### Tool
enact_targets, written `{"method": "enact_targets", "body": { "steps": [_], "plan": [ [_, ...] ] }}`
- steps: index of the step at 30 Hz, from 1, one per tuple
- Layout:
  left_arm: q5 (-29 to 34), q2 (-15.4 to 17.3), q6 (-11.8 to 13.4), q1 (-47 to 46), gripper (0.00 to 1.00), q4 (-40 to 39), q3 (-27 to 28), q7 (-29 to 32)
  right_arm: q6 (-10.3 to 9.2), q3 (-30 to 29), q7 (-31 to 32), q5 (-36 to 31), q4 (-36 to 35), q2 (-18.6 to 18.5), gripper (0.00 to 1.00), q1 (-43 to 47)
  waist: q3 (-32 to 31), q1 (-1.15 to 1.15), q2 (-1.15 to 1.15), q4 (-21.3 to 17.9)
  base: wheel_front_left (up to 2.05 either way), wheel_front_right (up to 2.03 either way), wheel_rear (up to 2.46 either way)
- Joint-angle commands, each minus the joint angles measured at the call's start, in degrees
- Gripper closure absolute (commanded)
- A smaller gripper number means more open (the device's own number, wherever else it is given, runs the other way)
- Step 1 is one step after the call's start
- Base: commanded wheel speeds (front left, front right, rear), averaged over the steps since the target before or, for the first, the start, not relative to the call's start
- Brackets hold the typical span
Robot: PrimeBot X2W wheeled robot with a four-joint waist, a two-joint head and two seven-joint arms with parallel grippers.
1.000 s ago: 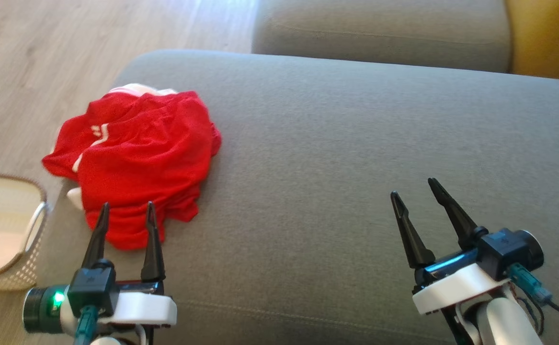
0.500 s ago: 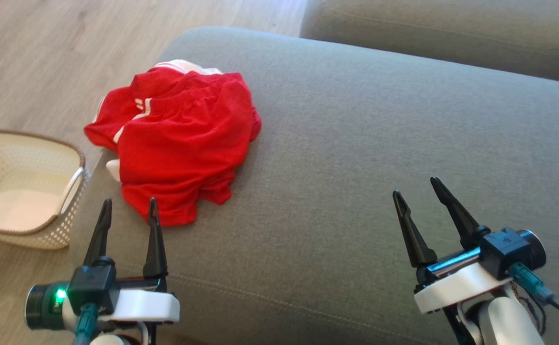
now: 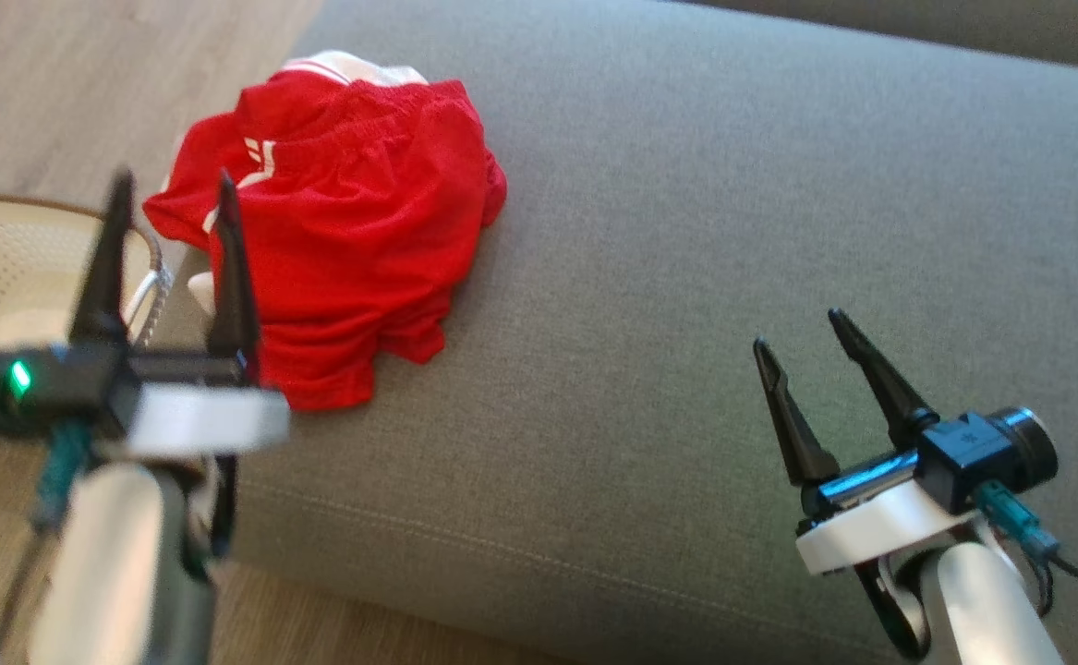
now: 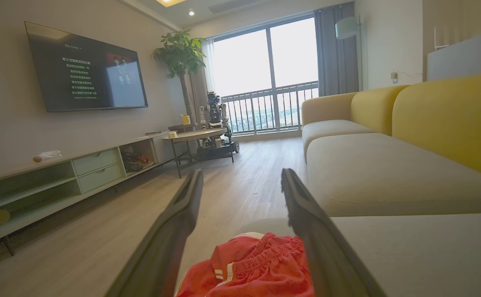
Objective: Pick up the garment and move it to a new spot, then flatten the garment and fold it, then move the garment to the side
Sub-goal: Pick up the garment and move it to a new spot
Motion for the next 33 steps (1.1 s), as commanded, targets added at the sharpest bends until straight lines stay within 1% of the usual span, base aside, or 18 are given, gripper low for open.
{"method": "enact_targets", "body": {
  "steps": [1, 2, 3, 6, 8, 12, 16, 20, 24, 29, 33],
  "plan": [
    [-1.7, 2.2, -1.7, -6.1, 0.0, 1.5, 3.4, -0.3, -0.01, 1.3, -0.5, -1.0, -2.4, -0.6, 0.0, -2.8, 2.7, 0.0, 0.0, -0.9, 0.0, 0.0, 0.0],
    [-2.2, 2.6, -2.7, -8.3, 0.0, 3.6, 3.8, -0.3, -0.01, 1.2, -0.5, -1.3, -2.5, -0.6, 0.0, -3.3, 3.4, 0.0, 0.0, -1.1, 0.0, 0.0, 0.0],
    [-2.2, 2.6, -2.7, -8.3, 0.0, 3.6, 3.8, -0.3, -0.01, 1.2, -0.5, -1.3, -2.5, -0.6, 0.0, -3.3, 3.4, 0.0, 0.0, -1.1, 0.0, 0.0, 0.0],
    [-4.7, 3.8, -5.8, -15.2, 0.0, 12.3, 4.4, 0.1, -0.01, 1.1, -0.5, -2.5, -2.8, -0.6, 0.0, -4.4, 5.6, 0.0, 0.0, -1.7, 0.0, 0.0, 0.0],
    [-6.7, 4.3, -7.7, -20.5, 0.0, 17.8, 4.7, 2.6, -0.01, 0.9, -0.5, -3.2, -3.0, -0.6, 0.0, -5.1, 7.1, 0.0, 0.0, -2.1, 0.0, 0.0, 0.0],
    [-9.6, 5.0, -9.5, -29.8, 0.0, 27.3, 4.7, 9.9, -0.01, 0.4, -0.5, -4.3, -3.9, -0.6, 0.0, -6.7, 10.1, 0.0, 0.0, -2.4, 0.0, 0.0, 0.0],
    [-11.8, 5.5, -11.5, -37.4, 0.0, 35.8, 1.8, 15.4, -0.01, -0.7, -0.5, -5.5, -4.4, -0.6, 0.0, -6.7, 11.5, 0.0, 0.0, -2.2, 0.0, 0.0, 0.0],
    [-12.4, 6.9, -12.1, -42.4, 0.0, 43.2, -1.7, 17.9, -0.01, -0.8, -0.5, -6.5, -4.8, -0.6, 0.0, -6.8, 12.8, 0.0, 0.0, -2.5, 0.0, 0.0, 0.0],
    [-14.5, 6.8, -12.3, -44.5, 0.0, 49.4, -5.0, 20.6, -0.01, -0.9, -0.5, -6.5, -5.3, -0.6, 0.0, -7.4, 13.8, 0.0, 0.0, -3.2, 0.0, 0.0, 0.0],
    [-20.0, 7.4, -12.3, -45.2, 0.0, 53.3, -9.3, 22.9, -0.01, -1.0, -0.5, -5.9, -5.7, -0.6, 0.0, -7.9, 15.0, 0.0, 0.0, -4.0, 0.0, 0.0, 0.0],
    [-23.1, 8.3, -12.3, -46.0, 0.0, 55.6, -12.2, 24.0, -0.01, -1.6, -0.5, -5.9, -6.0, -0.6, 0.0, -8.1, 16.5, 0.0, 0.0, -4.1, 0.0, 0.0, 0.0]
  ]
}}
